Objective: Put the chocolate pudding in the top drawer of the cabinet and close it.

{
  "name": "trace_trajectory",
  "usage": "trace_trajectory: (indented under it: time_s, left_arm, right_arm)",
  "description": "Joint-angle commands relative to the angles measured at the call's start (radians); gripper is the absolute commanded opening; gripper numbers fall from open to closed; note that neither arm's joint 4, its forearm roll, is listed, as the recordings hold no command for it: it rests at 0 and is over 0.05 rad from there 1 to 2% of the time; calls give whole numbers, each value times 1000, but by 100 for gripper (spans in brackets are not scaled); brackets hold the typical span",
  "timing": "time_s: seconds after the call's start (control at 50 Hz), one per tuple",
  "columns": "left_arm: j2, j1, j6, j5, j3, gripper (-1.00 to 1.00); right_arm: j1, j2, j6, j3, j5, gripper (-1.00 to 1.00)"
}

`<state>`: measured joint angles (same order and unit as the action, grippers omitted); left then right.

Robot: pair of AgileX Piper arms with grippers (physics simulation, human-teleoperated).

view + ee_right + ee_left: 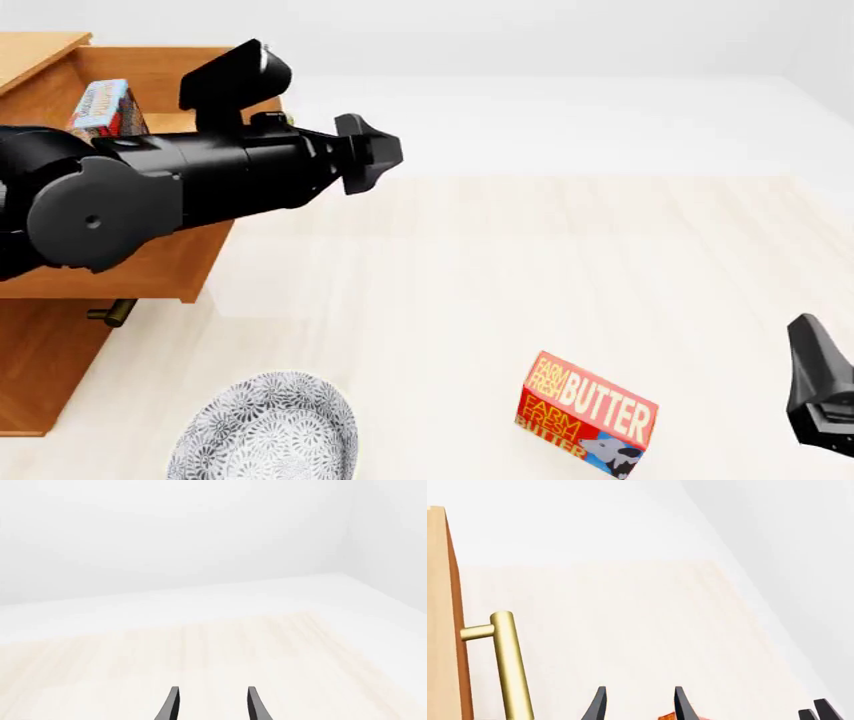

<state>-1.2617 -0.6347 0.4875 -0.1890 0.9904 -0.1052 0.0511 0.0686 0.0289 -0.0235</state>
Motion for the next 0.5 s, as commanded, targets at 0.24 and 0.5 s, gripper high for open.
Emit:
trace_trajectory:
  time_s: [0.24,0.5]
  left_arm:
    - [-28,49,41,58,-44,100]
    - [-46,86,38,73,-54,100]
  right_arm:
    - [1,17,1,0,-13,100]
    - [2,18,1,1,-13,100]
